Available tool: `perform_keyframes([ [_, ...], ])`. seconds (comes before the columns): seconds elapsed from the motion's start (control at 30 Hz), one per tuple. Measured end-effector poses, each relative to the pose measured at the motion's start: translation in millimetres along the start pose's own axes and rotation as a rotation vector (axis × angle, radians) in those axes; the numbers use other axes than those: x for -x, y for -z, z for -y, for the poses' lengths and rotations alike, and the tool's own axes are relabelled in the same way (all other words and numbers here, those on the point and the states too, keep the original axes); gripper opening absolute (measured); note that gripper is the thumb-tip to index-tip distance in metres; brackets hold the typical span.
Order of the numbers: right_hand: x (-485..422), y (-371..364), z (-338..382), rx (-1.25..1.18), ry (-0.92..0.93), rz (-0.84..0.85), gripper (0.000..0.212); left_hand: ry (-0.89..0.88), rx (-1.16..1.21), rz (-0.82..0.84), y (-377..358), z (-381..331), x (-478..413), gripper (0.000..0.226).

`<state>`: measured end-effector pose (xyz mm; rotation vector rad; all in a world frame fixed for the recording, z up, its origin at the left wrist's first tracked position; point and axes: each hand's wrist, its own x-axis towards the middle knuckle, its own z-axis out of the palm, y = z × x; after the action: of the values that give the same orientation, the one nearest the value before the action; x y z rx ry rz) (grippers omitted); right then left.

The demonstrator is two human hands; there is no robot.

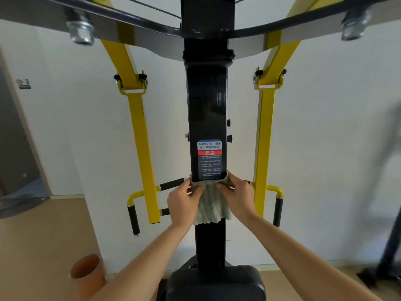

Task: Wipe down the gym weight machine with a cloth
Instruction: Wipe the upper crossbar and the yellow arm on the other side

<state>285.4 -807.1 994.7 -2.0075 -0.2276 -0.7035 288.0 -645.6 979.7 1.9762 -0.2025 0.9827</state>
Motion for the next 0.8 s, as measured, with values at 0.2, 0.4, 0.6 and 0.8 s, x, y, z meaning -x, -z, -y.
perform_keyframes([
  [0.2,-37,20,36,0.031,0.139,-0.054,0.044,-0.134,0.07,-0.085,14,-37,-47,0.035],
  [0.4,-72,37,67,0.084,0.22,-0.117,0.034,-0.237,0.041,-0.18,25,-66,-94,0.032],
  [0.6,-108,56,104,0.119,0.292,-0.166,0.025,-0.336,-0.011,-0.208,39,-97,-139,0.028],
  [0.8,-127,70,138,0.123,0.25,-0.163,0.018,-0.351,-0.034,-0.203,49,-121,-166,0.024],
])
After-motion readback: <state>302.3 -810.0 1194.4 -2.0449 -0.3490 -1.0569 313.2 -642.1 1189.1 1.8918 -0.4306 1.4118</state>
